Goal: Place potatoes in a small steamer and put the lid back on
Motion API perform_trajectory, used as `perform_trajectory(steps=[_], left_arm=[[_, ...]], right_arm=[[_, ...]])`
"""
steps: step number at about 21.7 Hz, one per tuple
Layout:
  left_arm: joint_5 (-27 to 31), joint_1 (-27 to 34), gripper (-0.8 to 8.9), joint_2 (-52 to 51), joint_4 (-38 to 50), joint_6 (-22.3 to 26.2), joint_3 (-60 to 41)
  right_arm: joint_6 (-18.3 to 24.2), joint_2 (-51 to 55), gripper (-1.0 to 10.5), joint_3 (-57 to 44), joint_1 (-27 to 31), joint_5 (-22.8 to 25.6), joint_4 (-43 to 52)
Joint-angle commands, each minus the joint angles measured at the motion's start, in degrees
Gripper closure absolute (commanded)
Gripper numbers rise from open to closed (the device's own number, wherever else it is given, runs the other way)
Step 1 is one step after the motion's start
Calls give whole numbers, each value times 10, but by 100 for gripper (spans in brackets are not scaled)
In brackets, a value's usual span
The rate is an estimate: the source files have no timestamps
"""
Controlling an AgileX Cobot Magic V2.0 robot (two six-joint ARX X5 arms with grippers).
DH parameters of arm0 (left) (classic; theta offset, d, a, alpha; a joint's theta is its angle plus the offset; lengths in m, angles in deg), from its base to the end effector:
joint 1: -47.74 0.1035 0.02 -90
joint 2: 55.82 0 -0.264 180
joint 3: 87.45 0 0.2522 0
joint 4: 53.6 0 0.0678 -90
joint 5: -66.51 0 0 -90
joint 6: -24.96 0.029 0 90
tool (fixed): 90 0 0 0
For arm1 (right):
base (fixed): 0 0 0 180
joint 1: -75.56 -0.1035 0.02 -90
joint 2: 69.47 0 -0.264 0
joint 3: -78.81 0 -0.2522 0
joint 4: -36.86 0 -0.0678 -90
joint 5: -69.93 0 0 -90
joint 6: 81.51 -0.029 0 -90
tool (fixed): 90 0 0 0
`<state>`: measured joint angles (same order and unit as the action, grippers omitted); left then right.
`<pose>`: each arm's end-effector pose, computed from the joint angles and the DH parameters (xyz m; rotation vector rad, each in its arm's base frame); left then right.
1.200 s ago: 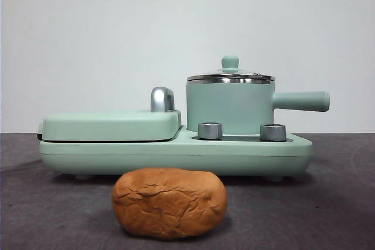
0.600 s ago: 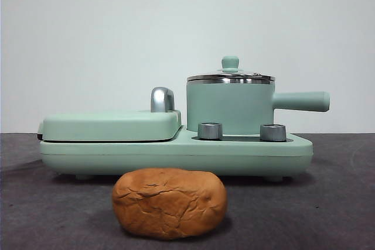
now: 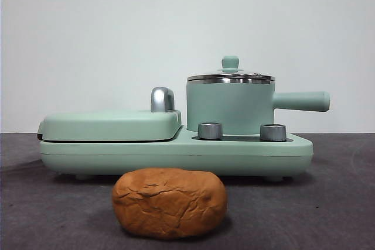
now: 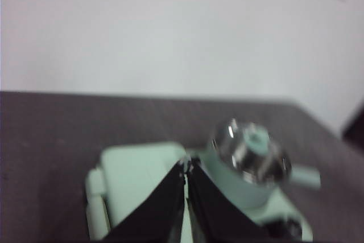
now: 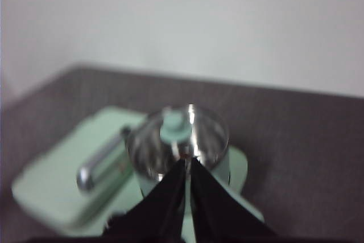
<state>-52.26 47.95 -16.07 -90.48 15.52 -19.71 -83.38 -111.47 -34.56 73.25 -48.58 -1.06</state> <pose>0.1319 -0.0135 0.3763 -0.2002 0.1925 -0.4841 0.1432 0.0196 0.3638 0.0849 0.2374 0.5318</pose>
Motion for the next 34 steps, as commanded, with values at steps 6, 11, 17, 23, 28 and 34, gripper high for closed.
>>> perform_trajectory(steps=[6, 11, 17, 23, 28, 34], left_arm=[[-22, -50, 805, 79, -57, 288, 47], [-22, -82, 639, 94, -64, 315, 47], [-22, -109, 419, 94, -51, 310, 47], [-21, -144, 445, 108, -26, 286, 47], [-21, -177, 445, 157, 40, 257, 47], [19, -227, 445, 261, 159, 218, 47]], right_arm=[[222, -41, 934, 15, -64, 39, -51], [297, -43, 734, 15, -106, 89, -81], [293, -43, 608, 15, -123, 108, -81], [257, -43, 608, 15, -124, 110, -80], [235, -43, 609, 15, -124, 110, -80], [233, -43, 609, 15, -123, 110, -80]])
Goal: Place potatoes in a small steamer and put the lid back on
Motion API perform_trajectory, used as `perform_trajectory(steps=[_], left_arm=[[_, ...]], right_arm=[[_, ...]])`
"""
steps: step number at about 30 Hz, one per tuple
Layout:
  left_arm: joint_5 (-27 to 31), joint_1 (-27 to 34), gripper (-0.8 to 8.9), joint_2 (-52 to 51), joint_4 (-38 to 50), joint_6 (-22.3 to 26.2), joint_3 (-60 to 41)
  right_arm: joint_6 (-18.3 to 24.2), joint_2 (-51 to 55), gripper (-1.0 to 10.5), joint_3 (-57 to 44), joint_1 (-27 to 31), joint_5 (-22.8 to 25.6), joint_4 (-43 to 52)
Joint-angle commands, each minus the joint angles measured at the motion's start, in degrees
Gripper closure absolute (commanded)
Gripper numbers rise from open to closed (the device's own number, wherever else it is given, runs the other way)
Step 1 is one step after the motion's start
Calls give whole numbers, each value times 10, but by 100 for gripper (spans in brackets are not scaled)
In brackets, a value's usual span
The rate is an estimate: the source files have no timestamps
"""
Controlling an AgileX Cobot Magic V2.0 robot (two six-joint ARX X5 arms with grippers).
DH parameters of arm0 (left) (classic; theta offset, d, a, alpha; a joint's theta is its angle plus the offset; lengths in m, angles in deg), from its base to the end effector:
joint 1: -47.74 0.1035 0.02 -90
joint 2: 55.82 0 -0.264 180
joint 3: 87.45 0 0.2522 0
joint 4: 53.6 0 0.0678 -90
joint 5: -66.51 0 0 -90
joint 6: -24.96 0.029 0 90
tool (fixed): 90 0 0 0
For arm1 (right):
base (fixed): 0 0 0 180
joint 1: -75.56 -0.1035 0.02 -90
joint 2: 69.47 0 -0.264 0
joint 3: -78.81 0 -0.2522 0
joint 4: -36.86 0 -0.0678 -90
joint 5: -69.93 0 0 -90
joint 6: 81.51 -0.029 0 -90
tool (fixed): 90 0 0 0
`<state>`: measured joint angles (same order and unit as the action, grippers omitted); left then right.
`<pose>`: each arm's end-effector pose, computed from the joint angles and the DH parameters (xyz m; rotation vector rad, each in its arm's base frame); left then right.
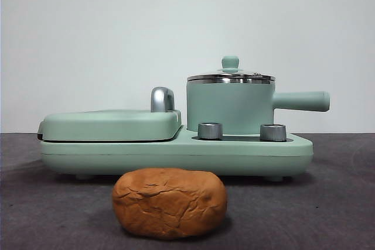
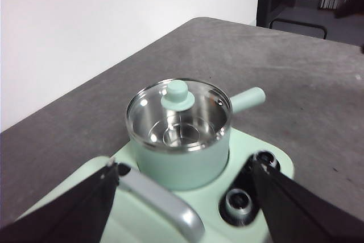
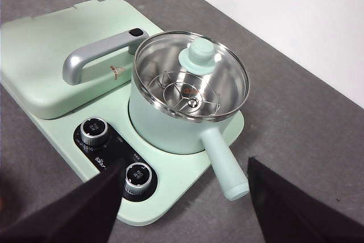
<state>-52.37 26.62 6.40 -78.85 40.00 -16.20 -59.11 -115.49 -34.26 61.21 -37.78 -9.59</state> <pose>0.2146 -0.0979 0.3506 0.2241 0.1760 -0.8994 0.1512 0.0478 0.3423 -0.3610 0.3378 0.6309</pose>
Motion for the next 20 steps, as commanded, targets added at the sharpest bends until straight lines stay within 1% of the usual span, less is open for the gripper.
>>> perform_trajectory(steps=[1, 5, 9, 11, 14, 20], left_arm=[[32, -24, 445, 60, 73, -35, 12], [54, -54, 445, 134, 173, -70, 12], [71, -80, 445, 203, 246, -87, 24], [83, -91, 445, 239, 260, -87, 43], [83, -104, 445, 289, 264, -87, 83], [83, -122, 445, 386, 262, -90, 180]], right_arm=[[-10, -3, 609, 12, -3, 2, 5], [-10, -3, 609, 12, -3, 2, 5], [-10, -3, 609, 12, -3, 2, 5], [-13, -3, 609, 12, -3, 2, 5], [-28, -3, 609, 12, -3, 2, 5], [-32, -3, 609, 12, -3, 2, 5]])
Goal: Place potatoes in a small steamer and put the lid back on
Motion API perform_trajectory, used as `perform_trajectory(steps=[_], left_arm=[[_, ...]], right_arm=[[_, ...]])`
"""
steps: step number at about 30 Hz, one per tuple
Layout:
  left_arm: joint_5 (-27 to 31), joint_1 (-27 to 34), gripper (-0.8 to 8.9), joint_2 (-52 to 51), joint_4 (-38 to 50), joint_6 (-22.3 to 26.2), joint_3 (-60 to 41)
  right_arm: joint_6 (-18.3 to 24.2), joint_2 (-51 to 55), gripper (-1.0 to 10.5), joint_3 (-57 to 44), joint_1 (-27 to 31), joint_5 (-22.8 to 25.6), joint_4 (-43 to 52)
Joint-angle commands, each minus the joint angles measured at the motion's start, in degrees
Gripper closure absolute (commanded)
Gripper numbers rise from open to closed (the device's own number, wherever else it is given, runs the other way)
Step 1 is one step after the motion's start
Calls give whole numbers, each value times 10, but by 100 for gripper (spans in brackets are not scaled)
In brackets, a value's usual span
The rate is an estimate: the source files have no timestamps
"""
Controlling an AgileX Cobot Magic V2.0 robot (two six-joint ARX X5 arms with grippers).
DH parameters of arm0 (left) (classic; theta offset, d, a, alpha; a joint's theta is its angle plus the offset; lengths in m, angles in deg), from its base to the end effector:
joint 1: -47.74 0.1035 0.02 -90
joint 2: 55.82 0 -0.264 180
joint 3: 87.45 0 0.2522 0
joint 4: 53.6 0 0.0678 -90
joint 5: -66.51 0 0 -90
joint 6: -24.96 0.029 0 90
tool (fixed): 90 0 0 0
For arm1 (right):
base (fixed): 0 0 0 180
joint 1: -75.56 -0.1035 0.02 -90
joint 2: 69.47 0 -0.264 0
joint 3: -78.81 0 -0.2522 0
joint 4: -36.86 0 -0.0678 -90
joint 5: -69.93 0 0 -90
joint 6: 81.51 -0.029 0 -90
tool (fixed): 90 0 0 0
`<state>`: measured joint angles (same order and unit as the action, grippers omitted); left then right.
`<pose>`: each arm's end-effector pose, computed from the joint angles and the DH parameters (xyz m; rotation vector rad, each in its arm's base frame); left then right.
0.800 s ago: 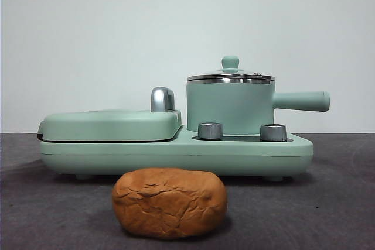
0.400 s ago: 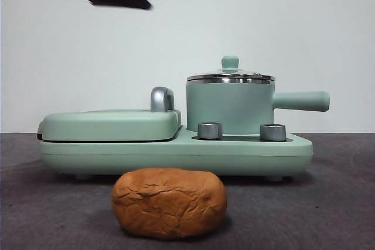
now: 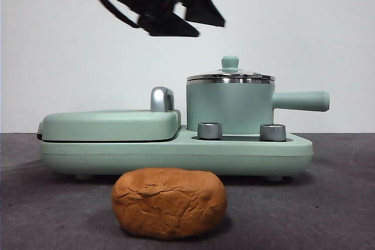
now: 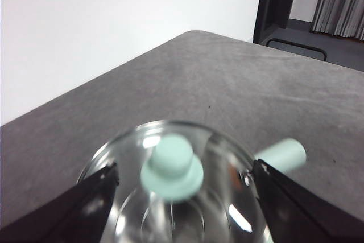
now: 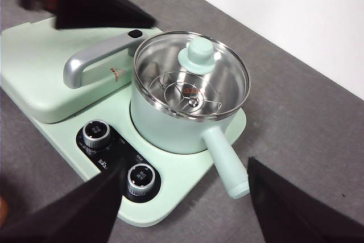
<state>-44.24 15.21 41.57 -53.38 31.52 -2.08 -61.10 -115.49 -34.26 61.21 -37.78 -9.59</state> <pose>0.3263 -0.2203 0.2934 0.1276 0.1592 -0.9378 0.1512 0.0478 0.3423 -0.3278 0.3484 0.6244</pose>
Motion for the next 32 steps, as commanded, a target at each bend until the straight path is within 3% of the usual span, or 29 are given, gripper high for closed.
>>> perform_trajectory(steps=[1, 9, 19, 24, 30, 32], left_arm=[[2, -9, 445, 49, 8, -8, 52], [2, -16, 445, 149, 7, -14, 143], [2, -16, 448, 188, 2, -13, 160], [2, -19, 636, 188, 3, -13, 160], [3, -19, 704, 188, -11, -12, 160], [2, -19, 772, 188, -12, -12, 160]], right_arm=[[-12, -3, 609, 12, -3, 2, 5], [-18, -3, 609, 12, -3, 2, 4], [-20, -3, 609, 12, -3, 2, 4], [-20, -3, 609, 12, -3, 2, -2], [-20, -3, 609, 12, -3, 2, -16], [-20, -3, 609, 12, -3, 2, -18]])
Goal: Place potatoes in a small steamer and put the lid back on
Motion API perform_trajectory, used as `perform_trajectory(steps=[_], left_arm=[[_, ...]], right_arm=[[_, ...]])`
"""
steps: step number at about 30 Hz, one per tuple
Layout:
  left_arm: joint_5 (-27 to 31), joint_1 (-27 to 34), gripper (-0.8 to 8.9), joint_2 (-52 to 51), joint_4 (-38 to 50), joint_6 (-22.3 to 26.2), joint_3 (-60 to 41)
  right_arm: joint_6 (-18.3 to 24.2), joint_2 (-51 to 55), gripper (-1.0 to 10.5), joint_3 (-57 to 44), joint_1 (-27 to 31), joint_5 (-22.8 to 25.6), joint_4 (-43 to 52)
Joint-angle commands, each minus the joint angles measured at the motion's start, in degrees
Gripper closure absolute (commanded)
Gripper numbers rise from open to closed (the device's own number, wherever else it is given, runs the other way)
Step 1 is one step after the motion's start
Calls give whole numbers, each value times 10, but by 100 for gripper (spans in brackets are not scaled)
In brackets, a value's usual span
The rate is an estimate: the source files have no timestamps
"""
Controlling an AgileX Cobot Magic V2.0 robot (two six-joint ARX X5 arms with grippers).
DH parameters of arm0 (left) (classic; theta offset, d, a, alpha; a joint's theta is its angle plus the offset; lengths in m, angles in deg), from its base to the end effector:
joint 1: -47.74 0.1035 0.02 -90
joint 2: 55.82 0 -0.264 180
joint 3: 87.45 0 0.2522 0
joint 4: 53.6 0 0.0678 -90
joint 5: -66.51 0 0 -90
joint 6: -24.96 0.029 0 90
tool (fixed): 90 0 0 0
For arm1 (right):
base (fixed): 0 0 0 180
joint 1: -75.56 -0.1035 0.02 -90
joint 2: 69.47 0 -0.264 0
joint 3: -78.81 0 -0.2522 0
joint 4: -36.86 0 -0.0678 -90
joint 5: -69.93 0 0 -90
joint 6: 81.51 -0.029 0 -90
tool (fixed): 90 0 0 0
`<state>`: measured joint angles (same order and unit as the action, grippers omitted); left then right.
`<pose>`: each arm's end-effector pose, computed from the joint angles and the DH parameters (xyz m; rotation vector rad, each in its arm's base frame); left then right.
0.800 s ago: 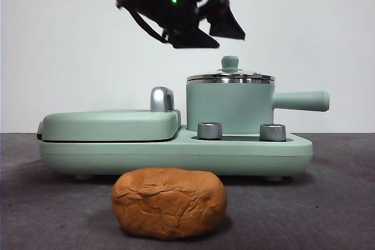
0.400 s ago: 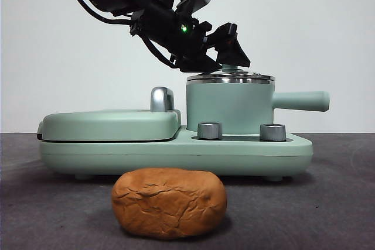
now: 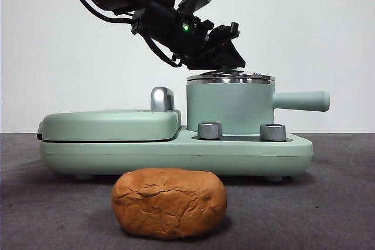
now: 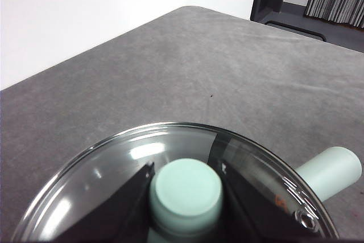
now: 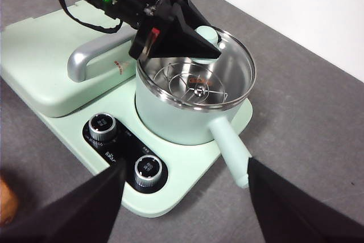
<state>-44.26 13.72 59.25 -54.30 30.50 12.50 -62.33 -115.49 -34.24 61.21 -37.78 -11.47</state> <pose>0.3810 -0.2696 0.2510 0.1217 0.2389 -0.9633 0.1499 0.0474 0.3396 -0.3054 0.3876 0.6243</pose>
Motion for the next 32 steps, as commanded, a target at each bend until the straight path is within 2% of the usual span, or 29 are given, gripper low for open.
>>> perform_trajectory(steps=[1, 7, 12, 24, 28, 32], left_arm=[[3, -4, 810, 11, -2, -2, 15], [5, -4, 807, 9, 3, 15, 15], [37, -3, 808, -7, 3, 17, 16], [59, 1, 808, -103, -7, 39, 19], [59, 2, 808, -151, -58, 38, 19], [59, 3, 807, -216, -186, 39, 19]], right_arm=[[-8, -3, 609, 12, -3, 2, 1], [-8, -3, 609, 11, -3, 2, 1], [-8, -3, 609, 11, -3, 2, 1], [-8, -3, 609, 11, -3, 2, 1], [-8, -3, 609, 11, -3, 2, 1], [-8, -3, 609, 12, -3, 2, 1]])
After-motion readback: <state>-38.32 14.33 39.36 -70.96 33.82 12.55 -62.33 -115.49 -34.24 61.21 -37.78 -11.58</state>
